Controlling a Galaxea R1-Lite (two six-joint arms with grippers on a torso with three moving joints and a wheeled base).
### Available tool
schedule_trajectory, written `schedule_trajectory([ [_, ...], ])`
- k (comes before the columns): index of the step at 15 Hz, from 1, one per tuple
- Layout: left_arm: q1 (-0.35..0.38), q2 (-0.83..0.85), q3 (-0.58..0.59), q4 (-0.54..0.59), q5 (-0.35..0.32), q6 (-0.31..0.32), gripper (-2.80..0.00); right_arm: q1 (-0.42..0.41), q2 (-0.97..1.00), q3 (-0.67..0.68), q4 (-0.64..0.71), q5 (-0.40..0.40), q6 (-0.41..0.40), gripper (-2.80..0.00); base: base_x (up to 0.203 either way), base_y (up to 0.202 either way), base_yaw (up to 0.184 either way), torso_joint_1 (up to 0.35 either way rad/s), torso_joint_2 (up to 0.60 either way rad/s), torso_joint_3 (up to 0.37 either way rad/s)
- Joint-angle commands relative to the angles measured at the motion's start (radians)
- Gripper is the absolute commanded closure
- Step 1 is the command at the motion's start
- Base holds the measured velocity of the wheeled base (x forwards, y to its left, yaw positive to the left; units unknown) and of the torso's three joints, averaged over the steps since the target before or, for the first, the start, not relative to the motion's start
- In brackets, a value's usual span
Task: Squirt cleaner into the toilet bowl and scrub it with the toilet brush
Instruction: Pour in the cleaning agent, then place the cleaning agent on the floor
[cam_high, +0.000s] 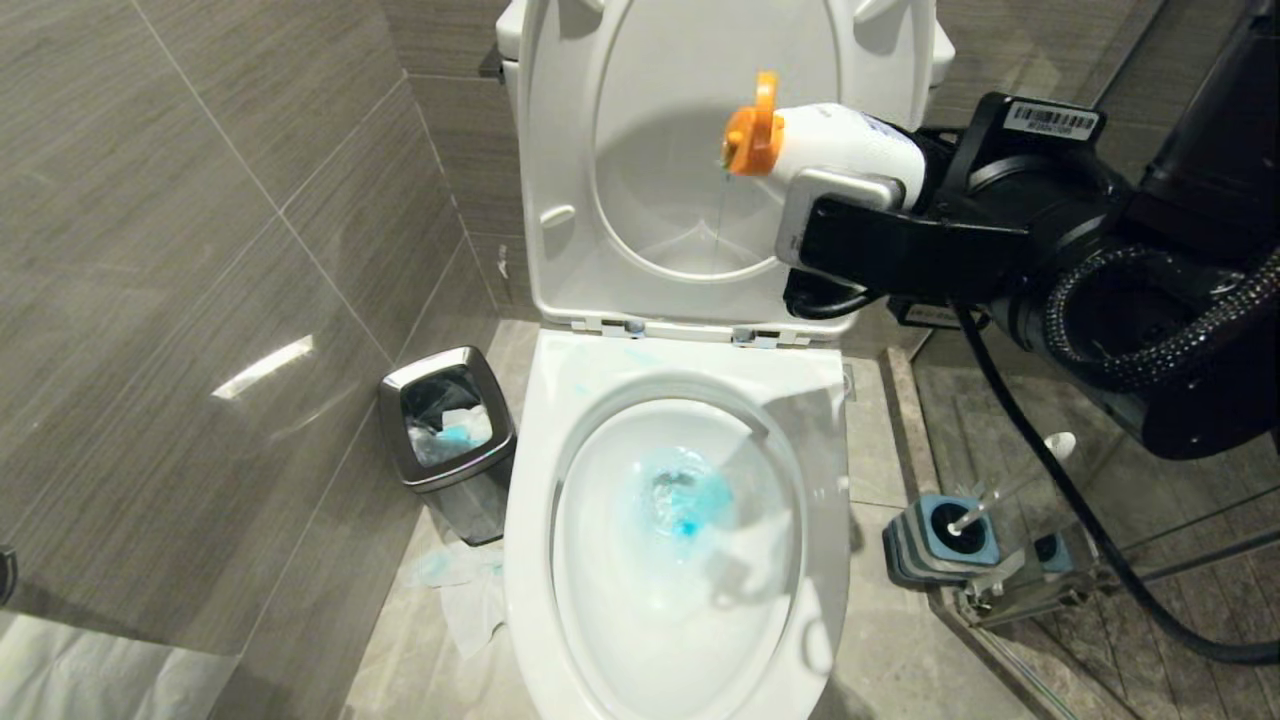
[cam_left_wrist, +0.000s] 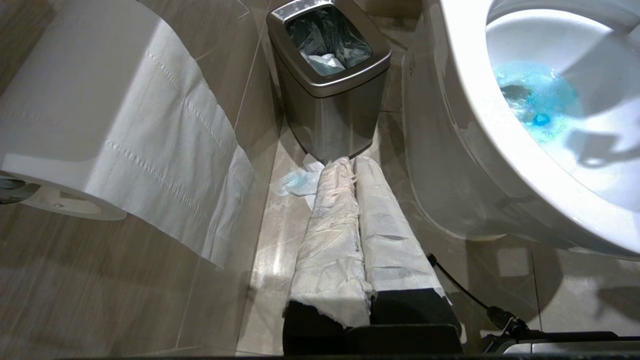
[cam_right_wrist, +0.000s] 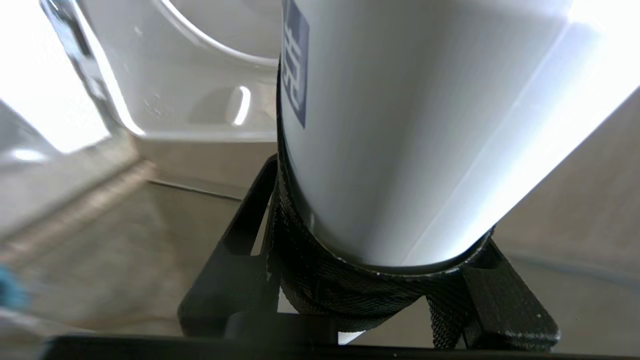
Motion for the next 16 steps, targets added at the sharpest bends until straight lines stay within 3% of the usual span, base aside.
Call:
schedule_trajectory([
  [1,0.0,0.0,0.002,0.0,0.0,0.0,0.0,0.001,0.013,0.001,-0.004,-0.004,0.123,0.0,0.0,0.0,0.0,0.0,0.0,0.0],
  [10,0.0,0.0,0.002,0.0,0.0,0.0,0.0,0.016,0.061,0.004,-0.001,0.003,0.6,0.0,0.0,0.0,0.0,0.0,0.0,0.0],
  [16,0.0,0.0,0.002,0.0,0.0,0.0,0.0,0.039,0.103,-0.024,-0.002,0.053,0.89,0.0,0.0,0.0,0.0,0.0,0.0,0.0],
])
